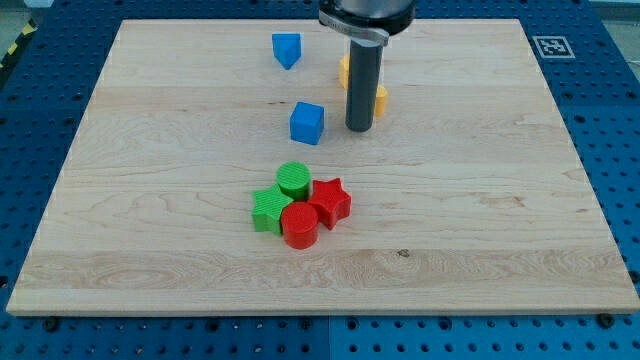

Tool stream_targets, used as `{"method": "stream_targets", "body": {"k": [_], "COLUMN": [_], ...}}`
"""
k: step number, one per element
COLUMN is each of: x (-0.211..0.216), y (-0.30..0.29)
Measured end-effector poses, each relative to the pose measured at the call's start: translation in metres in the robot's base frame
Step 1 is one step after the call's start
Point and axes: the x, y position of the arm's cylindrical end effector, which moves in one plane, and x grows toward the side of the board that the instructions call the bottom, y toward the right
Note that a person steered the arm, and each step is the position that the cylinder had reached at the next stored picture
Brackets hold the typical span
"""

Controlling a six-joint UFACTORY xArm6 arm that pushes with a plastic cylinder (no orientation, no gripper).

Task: Slide the blue cube closer to yellow heart and yellow hexagon

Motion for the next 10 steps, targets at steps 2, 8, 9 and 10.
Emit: {"method": "stream_targets", "body": {"k": [2,8,9,10], "x": [-0.052,0.032,0.023,0.008], "y": [0.0,-0.08,-0.076,-0.061]}}
